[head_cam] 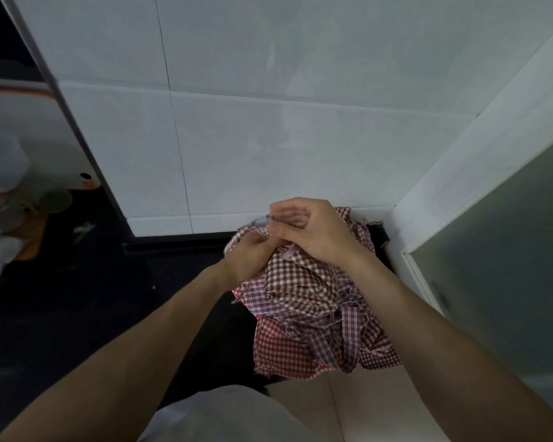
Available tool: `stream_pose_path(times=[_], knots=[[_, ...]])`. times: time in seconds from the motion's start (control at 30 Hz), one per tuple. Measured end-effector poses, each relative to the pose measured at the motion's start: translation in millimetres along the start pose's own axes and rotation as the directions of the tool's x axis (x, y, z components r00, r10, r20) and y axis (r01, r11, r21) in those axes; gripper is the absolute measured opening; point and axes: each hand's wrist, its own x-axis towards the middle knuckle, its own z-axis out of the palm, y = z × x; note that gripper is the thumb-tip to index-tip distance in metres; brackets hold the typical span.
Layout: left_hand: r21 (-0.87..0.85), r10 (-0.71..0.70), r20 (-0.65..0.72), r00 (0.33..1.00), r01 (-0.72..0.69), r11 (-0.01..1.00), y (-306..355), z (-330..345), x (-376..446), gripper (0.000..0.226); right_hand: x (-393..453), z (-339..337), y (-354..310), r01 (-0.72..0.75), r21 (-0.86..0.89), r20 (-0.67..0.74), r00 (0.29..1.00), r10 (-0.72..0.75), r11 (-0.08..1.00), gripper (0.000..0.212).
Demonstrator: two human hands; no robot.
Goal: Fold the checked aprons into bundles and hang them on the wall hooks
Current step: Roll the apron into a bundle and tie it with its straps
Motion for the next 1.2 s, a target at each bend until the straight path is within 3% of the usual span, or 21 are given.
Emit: stream_pose_path(times=[0.07,0.13,0.2,0.3,0.43,0.53,0.7,0.93,1.07,1.2], knots=[[-0.071,-0.030,-0.048,0.998,0.027,0.997,-7,-2,6,0.098,-4,3,5,0.020,-0.100,-0.063,0.998,-0.026,0.995,0.059],[-0.144,-0.055,-0.078,0.995,0.043,0.989,-4,-2,3,0.063,-9,4,11,0.068,-0.171,-0.125,0.988,-0.090,0.983,0.060],[-0.181,-0.079,-0.081,0.994,0.064,0.982,0,-1,3,0.041,-15,3,16,0.124,-0.246,-0.105,0.982,-0.154,0.961,0.045],[-0.279,-0.125,-0.055,0.991,0.105,0.955,2,1,5,0.036,-21,7,28,0.190,-0.425,-0.074,0.967,-0.243,0.885,0.031],[-0.385,-0.153,-0.053,0.987,0.121,0.915,7,5,7,0.042,-24,21,42,0.249,-0.639,0.011,0.949,-0.315,0.728,0.055],[-0.437,-0.141,-0.007,0.990,0.124,0.891,10,7,7,0.042,-23,28,45,0.267,-0.726,-0.001,0.921,-0.389,0.634,0.052],[-0.492,-0.143,-0.001,0.990,0.124,0.862,14,8,8,0.037,-23,31,51,0.269,-0.756,-0.027,0.898,-0.438,0.597,0.022],[-0.515,-0.173,0.014,0.985,0.155,0.843,14,10,11,0.033,-23,33,53,0.325,-0.740,-0.011,0.869,-0.494,0.589,0.047],[-0.499,-0.144,0.024,0.989,0.137,0.856,14,10,11,0.034,-20,34,47,0.269,-0.612,-0.156,0.881,-0.447,0.743,0.049],[-0.436,-0.137,0.081,0.987,0.159,0.886,14,17,10,0.038,-15,27,44,0.289,-0.632,-0.119,0.881,-0.459,0.719,0.039]])
